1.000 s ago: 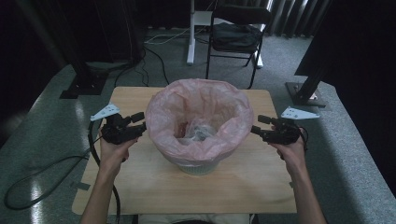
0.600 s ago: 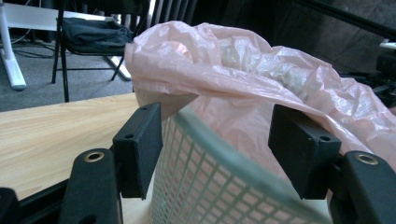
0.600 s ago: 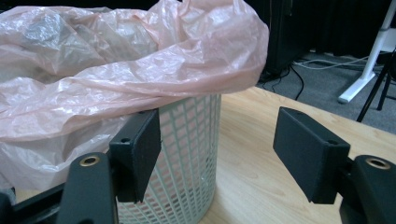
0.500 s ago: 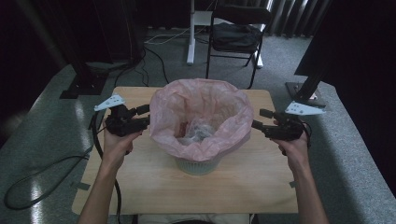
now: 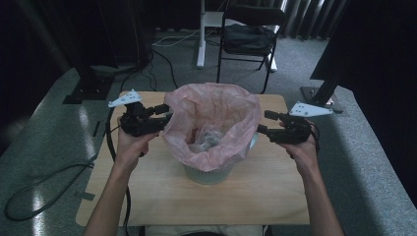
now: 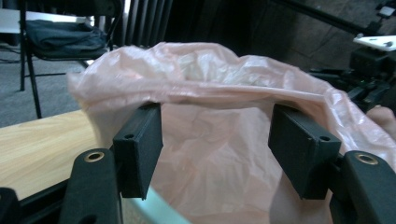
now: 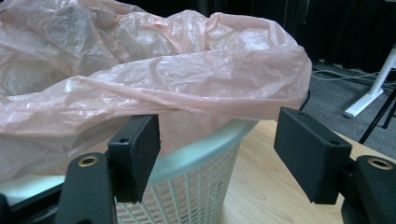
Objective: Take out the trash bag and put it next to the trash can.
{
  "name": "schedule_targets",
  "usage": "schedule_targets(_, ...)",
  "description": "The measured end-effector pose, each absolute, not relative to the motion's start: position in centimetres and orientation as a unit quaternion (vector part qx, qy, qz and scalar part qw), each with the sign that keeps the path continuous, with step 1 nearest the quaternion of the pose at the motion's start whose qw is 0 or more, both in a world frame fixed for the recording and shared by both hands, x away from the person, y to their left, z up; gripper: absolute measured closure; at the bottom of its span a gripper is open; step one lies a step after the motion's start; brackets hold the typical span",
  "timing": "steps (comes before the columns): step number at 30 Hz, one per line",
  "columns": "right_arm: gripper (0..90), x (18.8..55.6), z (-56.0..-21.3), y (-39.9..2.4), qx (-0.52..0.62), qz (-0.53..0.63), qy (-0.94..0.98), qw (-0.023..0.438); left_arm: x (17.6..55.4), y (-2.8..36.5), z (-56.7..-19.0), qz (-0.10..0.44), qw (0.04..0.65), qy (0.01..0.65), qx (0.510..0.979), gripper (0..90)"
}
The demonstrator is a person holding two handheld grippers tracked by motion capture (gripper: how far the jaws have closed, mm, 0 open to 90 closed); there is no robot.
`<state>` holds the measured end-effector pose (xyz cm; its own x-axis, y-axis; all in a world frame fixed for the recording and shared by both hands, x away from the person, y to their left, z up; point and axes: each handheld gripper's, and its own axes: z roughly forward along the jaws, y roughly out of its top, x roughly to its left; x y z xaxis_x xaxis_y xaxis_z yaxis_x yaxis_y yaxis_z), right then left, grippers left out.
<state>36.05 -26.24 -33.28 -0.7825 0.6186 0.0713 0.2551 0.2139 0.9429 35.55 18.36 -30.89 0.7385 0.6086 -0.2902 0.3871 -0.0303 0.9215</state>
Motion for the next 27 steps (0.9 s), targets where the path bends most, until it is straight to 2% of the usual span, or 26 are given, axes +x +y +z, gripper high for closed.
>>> schedule_targets(14, 30.6, 36.1, -33.5, -26.0, 0.286, 0.546, 0.769, 0.17, 34.6, 19.8, -29.9, 0.092, 0.622, 0.346, 0.696, 35.3)
schedule_targets(27, 30.4, 36.0, -33.5, -26.3, 0.287, 0.545, 0.768, 0.172, 34.1, 19.5, -29.5, 0.083, 0.62, 0.336, 0.705, 35.3)
